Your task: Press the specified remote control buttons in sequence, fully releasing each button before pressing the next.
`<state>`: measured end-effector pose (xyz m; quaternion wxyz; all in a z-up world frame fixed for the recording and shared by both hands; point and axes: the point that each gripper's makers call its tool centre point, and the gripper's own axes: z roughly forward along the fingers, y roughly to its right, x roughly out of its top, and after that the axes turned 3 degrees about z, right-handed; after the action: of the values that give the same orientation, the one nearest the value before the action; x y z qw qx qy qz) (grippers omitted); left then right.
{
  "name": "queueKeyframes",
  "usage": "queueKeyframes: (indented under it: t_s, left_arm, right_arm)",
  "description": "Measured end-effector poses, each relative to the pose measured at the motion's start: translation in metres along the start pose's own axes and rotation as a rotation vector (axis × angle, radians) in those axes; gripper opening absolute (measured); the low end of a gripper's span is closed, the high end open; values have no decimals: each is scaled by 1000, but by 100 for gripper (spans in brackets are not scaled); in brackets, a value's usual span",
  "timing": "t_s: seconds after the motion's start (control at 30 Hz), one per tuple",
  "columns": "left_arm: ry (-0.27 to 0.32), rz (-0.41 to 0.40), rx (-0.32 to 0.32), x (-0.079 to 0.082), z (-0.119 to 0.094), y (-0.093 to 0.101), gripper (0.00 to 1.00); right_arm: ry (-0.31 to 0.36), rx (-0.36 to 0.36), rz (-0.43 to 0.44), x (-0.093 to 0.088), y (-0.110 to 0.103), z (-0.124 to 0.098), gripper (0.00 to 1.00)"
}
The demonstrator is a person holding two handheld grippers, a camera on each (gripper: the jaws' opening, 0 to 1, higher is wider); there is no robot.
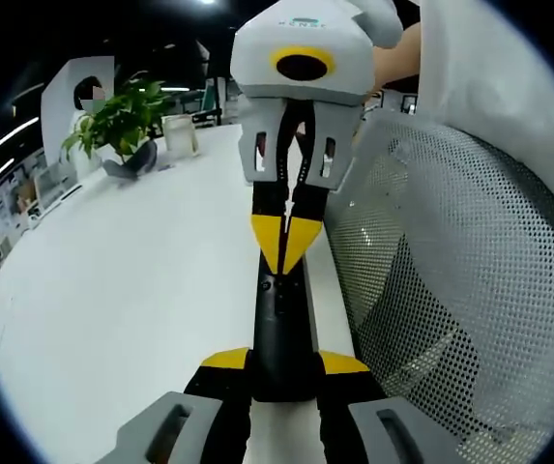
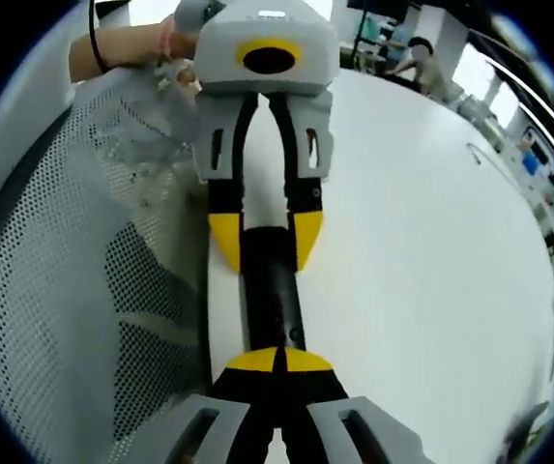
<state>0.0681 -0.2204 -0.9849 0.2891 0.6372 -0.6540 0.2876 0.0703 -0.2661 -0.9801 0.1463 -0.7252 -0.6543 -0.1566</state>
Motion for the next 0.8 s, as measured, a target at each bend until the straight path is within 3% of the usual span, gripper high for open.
queueKeyframes:
  t_s: [0.17, 0.27, 0.43, 0.53, 0.8]
  left_arm:
    - [1, 0, 1, 0, 0, 0, 25]
    - [1, -2, 2, 0, 0, 0, 25]
    - [0, -5, 2, 0, 1, 0, 25]
    - [2, -7, 3, 0, 1, 1, 25]
    - [3, -9, 3, 1, 1, 2, 24]
  right_arm:
    - [15, 30, 47, 0, -1, -2, 0]
    - [5, -13, -18, -2, 4, -4, 0]
    - [11, 17, 6, -2, 1, -4, 4]
    - [-10, 10, -69, -4, -2, -2, 3]
    - [-25, 29, -86, -4, -1, -2, 4]
